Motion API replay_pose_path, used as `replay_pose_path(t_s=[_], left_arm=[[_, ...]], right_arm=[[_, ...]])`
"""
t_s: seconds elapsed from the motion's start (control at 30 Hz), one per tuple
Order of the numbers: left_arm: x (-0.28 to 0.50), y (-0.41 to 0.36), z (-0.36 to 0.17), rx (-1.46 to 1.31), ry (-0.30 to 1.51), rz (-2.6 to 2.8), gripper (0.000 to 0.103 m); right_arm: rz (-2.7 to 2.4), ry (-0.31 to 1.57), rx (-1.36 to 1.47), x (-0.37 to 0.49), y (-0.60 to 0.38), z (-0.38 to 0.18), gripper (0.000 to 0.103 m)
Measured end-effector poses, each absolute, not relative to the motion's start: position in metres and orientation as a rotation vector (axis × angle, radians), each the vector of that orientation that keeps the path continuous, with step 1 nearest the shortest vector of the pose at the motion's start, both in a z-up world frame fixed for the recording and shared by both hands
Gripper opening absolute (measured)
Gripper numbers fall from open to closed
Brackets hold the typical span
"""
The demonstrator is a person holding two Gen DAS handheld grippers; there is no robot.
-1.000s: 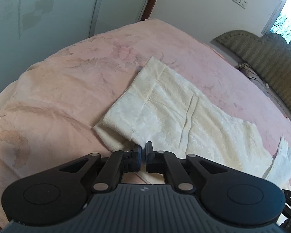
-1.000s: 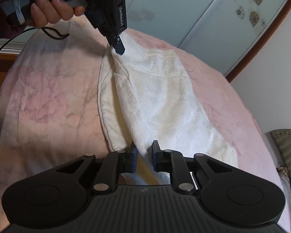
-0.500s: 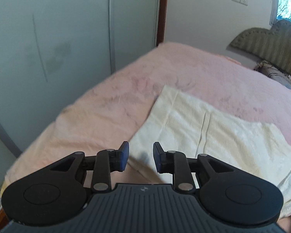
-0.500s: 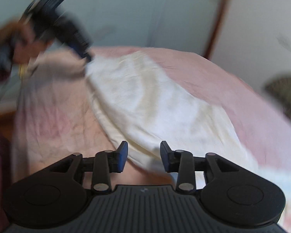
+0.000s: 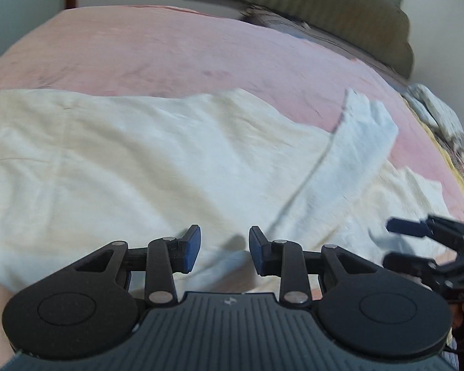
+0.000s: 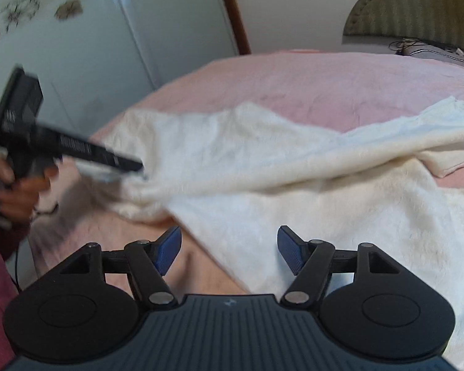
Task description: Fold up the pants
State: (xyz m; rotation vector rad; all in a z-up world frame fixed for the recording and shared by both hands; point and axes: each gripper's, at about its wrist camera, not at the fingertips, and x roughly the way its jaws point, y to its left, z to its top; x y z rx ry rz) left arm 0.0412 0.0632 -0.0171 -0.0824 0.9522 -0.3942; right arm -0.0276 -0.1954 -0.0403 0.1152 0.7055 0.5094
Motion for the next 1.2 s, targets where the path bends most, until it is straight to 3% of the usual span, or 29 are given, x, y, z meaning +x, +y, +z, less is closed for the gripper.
replay_pose_path(t_s=[0.17, 0.43, 0.7, 0.93, 1.0, 1.03, 1.2], left_arm=[[0.031, 0.047, -0.017, -0.041, 0.921, -0.416, 0.039], [0.04, 0.034, -0.019, -0.052, 0.931, -0.435, 0.041], [0.038, 0.005, -0.019, 0.018, 0.917, -0.463, 0.042], [0.033, -0.011, -0.016, 0.067, 0.907, -0.473, 0.046], [0.033, -0.013, -0.017, 0.069, 0.909, -0.468, 0.047], [0.033, -0.013, -0.017, 0.069, 0.911, -0.469, 0.047], [0.031, -0.018, -0.016, 0.089, 0.913, -0.476, 0.049]], right_arm=[[0.369, 0.66, -0.08, -0.048, -0.2, -0.042, 0.069], [-0.29, 0.5, 0.56, -0.116, -0.385, -0.038, 0.07], [-0.306, 0.379, 1.12, -0.167, -0.457, -0.094, 0.07], [-0.344, 0.303, 1.044, -0.113, -0.485, -0.101, 0.067], [-0.346, 0.343, 1.009, -0.101, -0.49, -0.1, 0.04], [-0.341, 0.359, 0.992, -0.098, -0.491, -0.099, 0.014], [-0.353, 0.331, 0.723, -0.1, -0.477, -0.054, 0.01]])
